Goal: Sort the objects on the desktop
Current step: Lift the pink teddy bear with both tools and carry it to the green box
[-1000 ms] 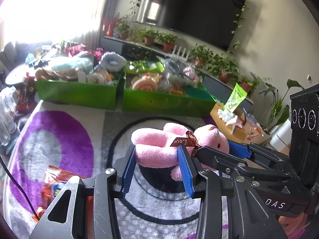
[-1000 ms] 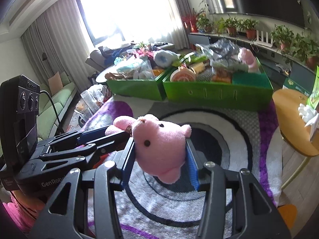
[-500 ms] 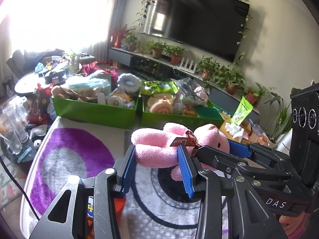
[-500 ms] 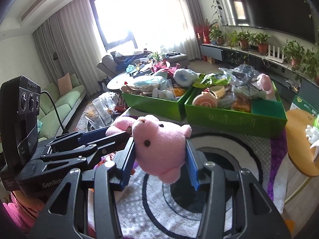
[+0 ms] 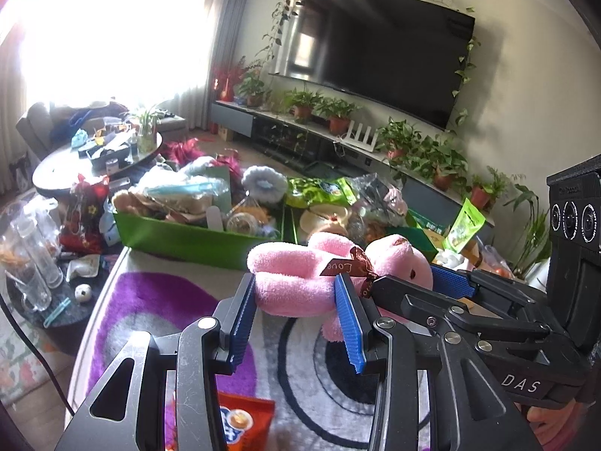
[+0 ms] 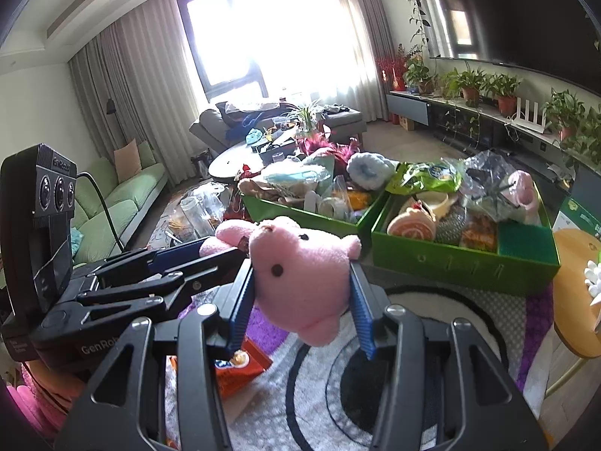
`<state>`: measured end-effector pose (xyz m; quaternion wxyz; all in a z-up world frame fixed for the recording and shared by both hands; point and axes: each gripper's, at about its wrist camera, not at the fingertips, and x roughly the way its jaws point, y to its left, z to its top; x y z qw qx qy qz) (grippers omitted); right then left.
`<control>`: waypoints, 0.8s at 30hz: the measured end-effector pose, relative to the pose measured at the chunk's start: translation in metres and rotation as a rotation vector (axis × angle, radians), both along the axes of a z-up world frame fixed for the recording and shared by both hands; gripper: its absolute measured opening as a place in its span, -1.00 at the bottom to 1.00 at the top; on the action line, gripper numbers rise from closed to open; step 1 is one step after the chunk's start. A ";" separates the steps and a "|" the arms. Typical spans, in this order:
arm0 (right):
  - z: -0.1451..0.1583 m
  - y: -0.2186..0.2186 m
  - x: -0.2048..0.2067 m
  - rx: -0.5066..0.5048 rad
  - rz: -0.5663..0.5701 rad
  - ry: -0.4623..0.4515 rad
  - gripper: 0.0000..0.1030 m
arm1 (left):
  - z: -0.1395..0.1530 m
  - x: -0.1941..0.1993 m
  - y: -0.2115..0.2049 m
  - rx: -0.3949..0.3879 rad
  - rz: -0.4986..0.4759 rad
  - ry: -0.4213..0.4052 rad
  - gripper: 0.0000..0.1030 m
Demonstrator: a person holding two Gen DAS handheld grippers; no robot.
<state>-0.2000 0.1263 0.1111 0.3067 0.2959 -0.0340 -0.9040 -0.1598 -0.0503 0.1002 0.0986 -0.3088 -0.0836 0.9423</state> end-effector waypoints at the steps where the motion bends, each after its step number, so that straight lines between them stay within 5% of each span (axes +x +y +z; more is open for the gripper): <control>1: 0.001 -0.002 -0.002 -0.001 0.000 0.001 -0.08 | 0.001 -0.001 -0.002 -0.001 0.000 0.002 -0.20; 24: 0.030 -0.048 -0.064 -0.022 0.013 0.047 -0.08 | 0.026 -0.064 -0.048 -0.034 0.016 0.053 -0.20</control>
